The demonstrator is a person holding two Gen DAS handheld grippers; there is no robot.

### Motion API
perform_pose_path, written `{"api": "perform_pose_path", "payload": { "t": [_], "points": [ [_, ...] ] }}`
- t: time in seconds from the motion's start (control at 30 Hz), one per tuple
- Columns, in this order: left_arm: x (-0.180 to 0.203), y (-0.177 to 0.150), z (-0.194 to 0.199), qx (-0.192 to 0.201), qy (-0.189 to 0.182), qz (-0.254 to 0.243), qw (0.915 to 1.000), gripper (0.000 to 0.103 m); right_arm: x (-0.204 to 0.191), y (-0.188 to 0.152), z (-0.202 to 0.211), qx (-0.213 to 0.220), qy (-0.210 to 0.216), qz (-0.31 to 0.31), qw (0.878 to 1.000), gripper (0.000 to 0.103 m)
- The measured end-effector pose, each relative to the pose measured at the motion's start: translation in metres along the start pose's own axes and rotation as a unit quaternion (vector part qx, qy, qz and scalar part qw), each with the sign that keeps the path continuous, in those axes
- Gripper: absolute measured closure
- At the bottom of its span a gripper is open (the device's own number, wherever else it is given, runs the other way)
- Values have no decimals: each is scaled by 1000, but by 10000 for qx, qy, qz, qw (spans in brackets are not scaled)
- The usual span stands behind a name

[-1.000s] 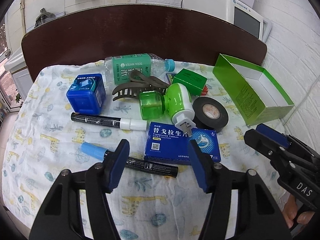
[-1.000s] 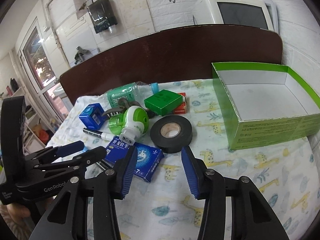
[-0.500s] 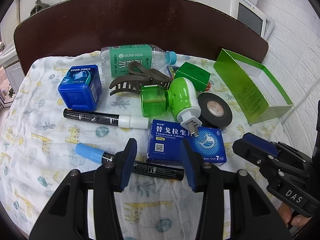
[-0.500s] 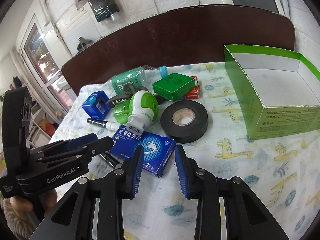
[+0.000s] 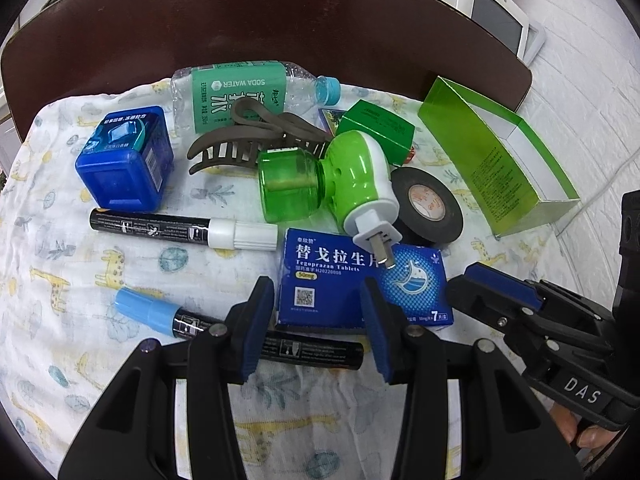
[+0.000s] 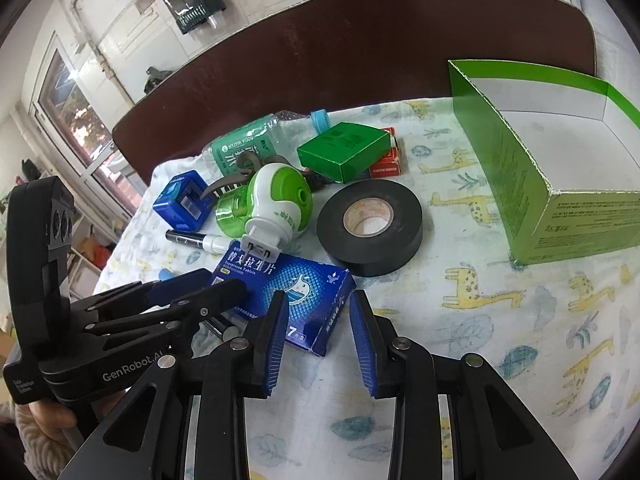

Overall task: Organize rigid objects
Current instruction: 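Grasp the blue medicine box with the right tool, then carry the medicine box into the green box and open the right tool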

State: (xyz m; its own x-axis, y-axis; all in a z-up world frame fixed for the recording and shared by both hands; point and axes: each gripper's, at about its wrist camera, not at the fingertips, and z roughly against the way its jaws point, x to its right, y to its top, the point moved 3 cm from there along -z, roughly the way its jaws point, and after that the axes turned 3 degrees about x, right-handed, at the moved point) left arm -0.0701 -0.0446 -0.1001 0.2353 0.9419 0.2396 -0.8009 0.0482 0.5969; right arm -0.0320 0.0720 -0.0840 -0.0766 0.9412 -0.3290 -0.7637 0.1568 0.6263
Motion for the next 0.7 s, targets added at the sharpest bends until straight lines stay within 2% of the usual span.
{"api": "perform_pose_path", "payload": {
  "t": [0.23,0.37,0.5,0.7],
  "points": [
    [0,0,-4,-101,-134,62,9998,58,-2,-1,-12,-200,112,-34,9997,68],
    [6,-1,-6,-73,-85,-21,9999,53,1,-5,-23,-394,167,-165,9989,68],
    [14,-3,-2,-103,-128,-72,9998,55,1,-5,-20,-359,116,-92,9992,68],
    [33,3,18,125,-103,-283,9995,55,7,2,-1,-90,173,-90,9998,68]
  ]
}}
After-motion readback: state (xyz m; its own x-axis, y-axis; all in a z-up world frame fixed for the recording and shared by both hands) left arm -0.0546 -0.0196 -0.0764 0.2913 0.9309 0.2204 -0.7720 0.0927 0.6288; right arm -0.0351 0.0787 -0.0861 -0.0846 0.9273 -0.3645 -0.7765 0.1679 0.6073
